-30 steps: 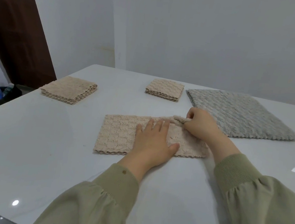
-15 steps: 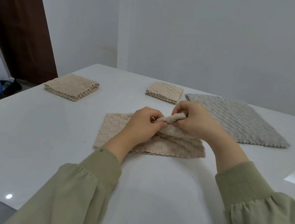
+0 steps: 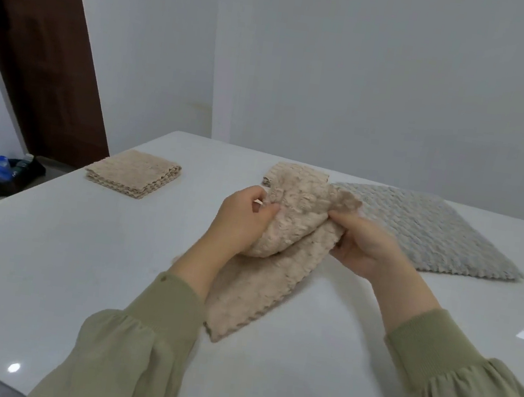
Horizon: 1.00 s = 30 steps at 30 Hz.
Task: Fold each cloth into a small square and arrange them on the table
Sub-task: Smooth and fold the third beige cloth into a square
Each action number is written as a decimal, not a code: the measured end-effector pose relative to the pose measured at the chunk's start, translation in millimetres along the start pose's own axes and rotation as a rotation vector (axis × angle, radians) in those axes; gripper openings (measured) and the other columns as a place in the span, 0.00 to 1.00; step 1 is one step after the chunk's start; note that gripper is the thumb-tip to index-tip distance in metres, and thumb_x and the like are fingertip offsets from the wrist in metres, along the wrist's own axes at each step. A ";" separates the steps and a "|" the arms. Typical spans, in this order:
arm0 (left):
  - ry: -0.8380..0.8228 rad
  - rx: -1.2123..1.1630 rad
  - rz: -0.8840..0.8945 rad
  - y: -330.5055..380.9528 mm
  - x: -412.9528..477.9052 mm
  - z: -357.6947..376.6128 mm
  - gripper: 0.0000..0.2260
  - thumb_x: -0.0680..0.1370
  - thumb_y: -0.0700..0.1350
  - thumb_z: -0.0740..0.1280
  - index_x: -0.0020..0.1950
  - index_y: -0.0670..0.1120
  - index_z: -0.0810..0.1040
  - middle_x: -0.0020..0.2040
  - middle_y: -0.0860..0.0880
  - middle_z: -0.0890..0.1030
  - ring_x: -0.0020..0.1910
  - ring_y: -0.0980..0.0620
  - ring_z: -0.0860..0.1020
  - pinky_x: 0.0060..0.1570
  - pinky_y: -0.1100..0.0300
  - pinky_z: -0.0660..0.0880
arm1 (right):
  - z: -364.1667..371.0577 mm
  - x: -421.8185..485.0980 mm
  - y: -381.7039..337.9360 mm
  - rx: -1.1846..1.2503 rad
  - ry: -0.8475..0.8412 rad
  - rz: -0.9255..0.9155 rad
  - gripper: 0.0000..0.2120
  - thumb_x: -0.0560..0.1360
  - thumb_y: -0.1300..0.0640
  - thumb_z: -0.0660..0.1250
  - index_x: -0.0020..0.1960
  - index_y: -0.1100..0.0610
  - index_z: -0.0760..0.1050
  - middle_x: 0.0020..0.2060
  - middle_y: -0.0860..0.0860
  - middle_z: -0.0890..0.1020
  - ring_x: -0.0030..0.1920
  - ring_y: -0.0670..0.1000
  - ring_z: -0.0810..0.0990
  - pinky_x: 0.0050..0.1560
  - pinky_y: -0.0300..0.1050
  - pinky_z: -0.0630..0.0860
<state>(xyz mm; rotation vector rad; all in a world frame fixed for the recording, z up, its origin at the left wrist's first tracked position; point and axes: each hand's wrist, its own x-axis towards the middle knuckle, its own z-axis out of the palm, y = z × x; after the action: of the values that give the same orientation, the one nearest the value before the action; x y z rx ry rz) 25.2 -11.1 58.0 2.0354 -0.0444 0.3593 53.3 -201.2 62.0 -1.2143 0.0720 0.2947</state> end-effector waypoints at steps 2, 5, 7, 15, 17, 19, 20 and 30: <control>-0.138 -0.271 -0.180 0.1 2.1 -6.6 0.07 0.77 0.46 0.66 0.41 0.44 0.76 0.37 0.45 0.77 0.33 0.49 0.74 0.34 0.58 0.69 | 2.5 -4.7 -6.5 -0.017 -0.016 0.053 0.09 0.77 0.62 0.62 0.56 0.62 0.76 0.41 0.54 0.84 0.37 0.50 0.84 0.32 0.41 0.79; -0.390 -0.781 -0.388 -1.0 4.4 -14.8 0.11 0.79 0.42 0.63 0.56 0.37 0.77 0.51 0.39 0.80 0.49 0.44 0.79 0.55 0.49 0.76 | 2.4 -9.4 -18.6 0.015 -0.104 0.135 0.12 0.74 0.62 0.64 0.55 0.65 0.76 0.44 0.58 0.84 0.40 0.53 0.84 0.36 0.47 0.82; -0.466 -0.933 -0.421 -2.8 6.7 -16.0 0.12 0.78 0.41 0.63 0.57 0.36 0.77 0.52 0.39 0.80 0.50 0.45 0.79 0.55 0.52 0.76 | 4.5 -10.6 -23.0 0.000 -0.141 0.158 0.12 0.72 0.62 0.65 0.53 0.66 0.76 0.44 0.59 0.83 0.41 0.54 0.84 0.40 0.47 0.82; 0.162 -0.038 -0.219 -48.5 20.0 9.7 0.03 0.73 0.45 0.70 0.43 0.46 0.79 0.39 0.50 0.80 0.41 0.51 0.78 0.42 0.59 0.73 | 2.3 45.5 24.2 -0.823 0.345 -0.356 0.08 0.72 0.60 0.71 0.44 0.65 0.78 0.35 0.57 0.79 0.35 0.53 0.76 0.43 0.54 0.78; 0.204 0.136 -0.166 -55.9 23.2 14.6 0.08 0.75 0.43 0.67 0.53 0.48 0.78 0.47 0.51 0.80 0.48 0.51 0.77 0.47 0.62 0.70 | 2.7 55.6 36.2 -0.925 0.340 -0.370 0.07 0.73 0.55 0.69 0.46 0.60 0.79 0.40 0.54 0.81 0.40 0.52 0.77 0.42 0.47 0.73; 0.192 0.260 -0.043 -59.5 28.9 18.7 0.16 0.77 0.42 0.63 0.65 0.49 0.73 0.58 0.50 0.77 0.60 0.50 0.72 0.56 0.60 0.67 | 1.1 65.2 41.0 -1.030 0.365 -0.429 0.12 0.76 0.49 0.65 0.53 0.57 0.78 0.48 0.51 0.81 0.50 0.52 0.77 0.48 0.43 0.71; 0.170 0.313 0.010 -60.1 31.3 20.6 0.18 0.78 0.43 0.62 0.68 0.48 0.70 0.63 0.49 0.75 0.64 0.49 0.68 0.60 0.59 0.65 | -0.8 69.9 41.6 -1.100 0.378 -0.441 0.15 0.76 0.47 0.63 0.57 0.56 0.77 0.53 0.52 0.80 0.55 0.53 0.76 0.53 0.45 0.71; 0.084 0.725 -0.172 -74.0 55.5 23.7 0.20 0.76 0.58 0.59 0.60 0.45 0.75 0.60 0.45 0.72 0.61 0.44 0.68 0.57 0.52 0.67 | -9.9 84.8 35.9 -1.538 0.301 -0.293 0.23 0.76 0.43 0.60 0.64 0.56 0.71 0.62 0.56 0.73 0.64 0.60 0.66 0.63 0.52 0.64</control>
<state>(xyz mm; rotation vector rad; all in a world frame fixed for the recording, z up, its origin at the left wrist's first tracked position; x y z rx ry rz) 97.4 10.2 -0.9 2.7091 0.3594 0.3849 126.2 -183.3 7.9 -2.7557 -0.1035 -0.1800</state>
